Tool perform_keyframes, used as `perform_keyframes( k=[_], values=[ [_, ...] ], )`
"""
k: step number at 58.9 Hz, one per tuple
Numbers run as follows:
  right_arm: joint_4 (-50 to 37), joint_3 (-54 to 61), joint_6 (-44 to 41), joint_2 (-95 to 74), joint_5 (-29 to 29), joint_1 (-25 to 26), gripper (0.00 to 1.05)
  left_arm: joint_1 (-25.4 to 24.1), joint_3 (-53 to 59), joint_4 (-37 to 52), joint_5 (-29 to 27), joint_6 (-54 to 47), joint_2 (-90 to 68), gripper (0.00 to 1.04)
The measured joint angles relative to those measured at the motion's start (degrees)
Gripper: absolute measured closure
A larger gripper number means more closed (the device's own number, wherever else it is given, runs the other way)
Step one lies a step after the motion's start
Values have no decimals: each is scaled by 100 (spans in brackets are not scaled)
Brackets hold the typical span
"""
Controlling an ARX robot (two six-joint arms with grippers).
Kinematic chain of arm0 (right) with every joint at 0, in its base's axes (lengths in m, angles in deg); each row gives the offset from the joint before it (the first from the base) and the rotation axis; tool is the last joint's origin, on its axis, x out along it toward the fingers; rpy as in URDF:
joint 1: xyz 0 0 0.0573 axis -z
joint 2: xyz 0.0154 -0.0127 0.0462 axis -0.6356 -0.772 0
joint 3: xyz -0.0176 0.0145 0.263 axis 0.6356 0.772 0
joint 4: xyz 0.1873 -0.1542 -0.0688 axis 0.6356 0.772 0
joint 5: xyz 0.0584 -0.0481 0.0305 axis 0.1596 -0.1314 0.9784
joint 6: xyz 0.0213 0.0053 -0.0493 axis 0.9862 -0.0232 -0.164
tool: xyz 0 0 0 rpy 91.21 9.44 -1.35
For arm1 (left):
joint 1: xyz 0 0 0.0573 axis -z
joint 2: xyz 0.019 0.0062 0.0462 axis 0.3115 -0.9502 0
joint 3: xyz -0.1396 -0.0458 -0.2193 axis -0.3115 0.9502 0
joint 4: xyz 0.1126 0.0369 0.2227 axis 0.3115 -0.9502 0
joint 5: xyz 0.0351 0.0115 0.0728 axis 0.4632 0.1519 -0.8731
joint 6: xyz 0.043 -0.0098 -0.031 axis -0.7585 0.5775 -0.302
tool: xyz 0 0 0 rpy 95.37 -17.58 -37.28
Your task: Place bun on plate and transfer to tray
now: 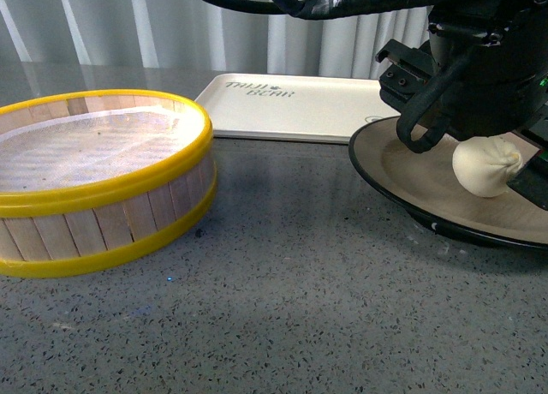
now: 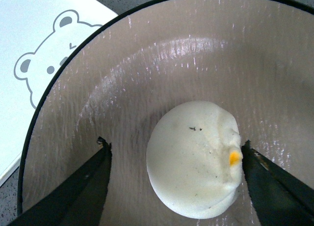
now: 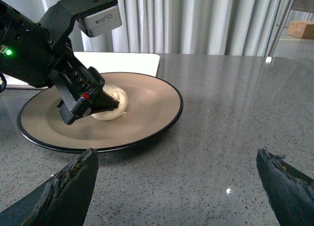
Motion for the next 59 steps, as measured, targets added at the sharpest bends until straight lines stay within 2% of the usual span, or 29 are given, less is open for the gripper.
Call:
perform_keyframes(
  k=[6,8,12,33,42,49,59],
  values=[
    [0,0,0,0,0,0,8,-4,0,0,20,37,26,7],
    [0,0,0,0,0,0,8,-7,0,0,20,35,42,5],
    [0,0,0,0,0,0,8,-20,-4,-4,22,48,81,7],
    [0,0,0,0,0,0,8,-170,7,81,44,205,433,7],
    [0,0,0,0,0,0,8,-573,708,822,-142,463,1556,7],
    [0,0,0,0,0,0,8,-1161,1722,1408,-323,780,2914,7],
    [0,0,0,0,0,0,8,-1910,2931,1585,-334,999,4181,7]
  ],
)
